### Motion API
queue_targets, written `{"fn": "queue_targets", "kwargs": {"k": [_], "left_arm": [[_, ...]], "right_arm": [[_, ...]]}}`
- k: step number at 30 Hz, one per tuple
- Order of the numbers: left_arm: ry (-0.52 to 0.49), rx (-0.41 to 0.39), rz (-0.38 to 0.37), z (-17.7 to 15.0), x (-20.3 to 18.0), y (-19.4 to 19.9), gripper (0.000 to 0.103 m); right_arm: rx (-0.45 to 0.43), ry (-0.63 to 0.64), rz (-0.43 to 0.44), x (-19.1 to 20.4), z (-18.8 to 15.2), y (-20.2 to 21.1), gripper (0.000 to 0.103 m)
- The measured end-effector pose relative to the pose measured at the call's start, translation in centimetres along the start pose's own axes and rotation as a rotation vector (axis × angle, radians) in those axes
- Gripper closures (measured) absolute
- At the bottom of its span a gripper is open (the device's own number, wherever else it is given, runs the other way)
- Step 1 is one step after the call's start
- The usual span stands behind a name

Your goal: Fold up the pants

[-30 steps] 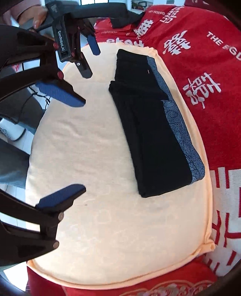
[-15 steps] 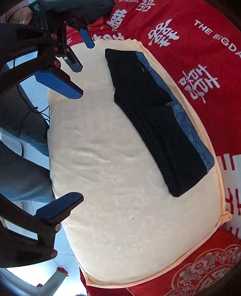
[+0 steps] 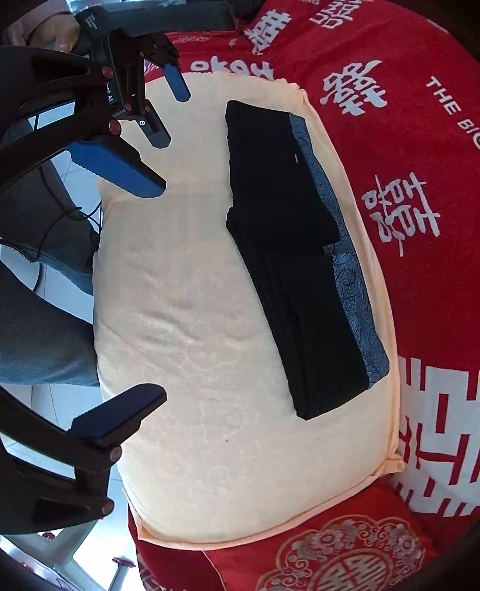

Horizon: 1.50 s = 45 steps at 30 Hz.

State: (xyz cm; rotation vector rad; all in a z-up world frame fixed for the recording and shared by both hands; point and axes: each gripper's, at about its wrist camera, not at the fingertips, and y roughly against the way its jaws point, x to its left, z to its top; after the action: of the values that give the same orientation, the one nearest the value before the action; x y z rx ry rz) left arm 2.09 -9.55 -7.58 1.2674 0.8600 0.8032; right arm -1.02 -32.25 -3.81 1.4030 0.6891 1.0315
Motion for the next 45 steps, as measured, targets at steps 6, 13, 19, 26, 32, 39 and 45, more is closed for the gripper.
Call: {"fn": "queue_targets", "kwargs": {"k": [6, 13, 19, 26, 32, 39, 45], "left_arm": [[0.102, -0.004, -0.029, -0.2, 2.5, -0.8, 0.0], [0.258, -0.003, -0.055, -1.1, 6.6, -2.4, 0.0], [0.388, -0.036, -0.053, -1.4, 10.0, -3.2, 0.0], [0.423, -0.054, -0.023, -0.4, 11.8, -4.7, 0.0], [0.484, -0.07, -0.004, 0.2, 13.0, -6.5, 0.0], [0.549, -0.126, 0.009, 0.5, 14.4, -8.5, 0.0], [0.615, -0.137, 0.021, -0.1, 16.5, -10.0, 0.0]], "right_arm": [[0.02, 0.033, -0.01, 1.3, 0.8, -0.4, 0.002], [0.1, 0.124, 0.0, 4.0, 1.0, -3.0, 0.002], [0.12, 0.198, -0.018, 5.7, 2.5, -4.0, 0.002], [0.118, 0.237, -0.026, 6.0, 7.0, -7.3, 0.002], [0.072, 0.22, -0.028, 5.8, 12.8, -11.6, 0.014], [0.084, 0.196, -0.077, 4.8, 14.0, -19.2, 0.067], [0.027, 0.365, -0.13, 6.7, 11.0, -18.0, 0.064]]}}
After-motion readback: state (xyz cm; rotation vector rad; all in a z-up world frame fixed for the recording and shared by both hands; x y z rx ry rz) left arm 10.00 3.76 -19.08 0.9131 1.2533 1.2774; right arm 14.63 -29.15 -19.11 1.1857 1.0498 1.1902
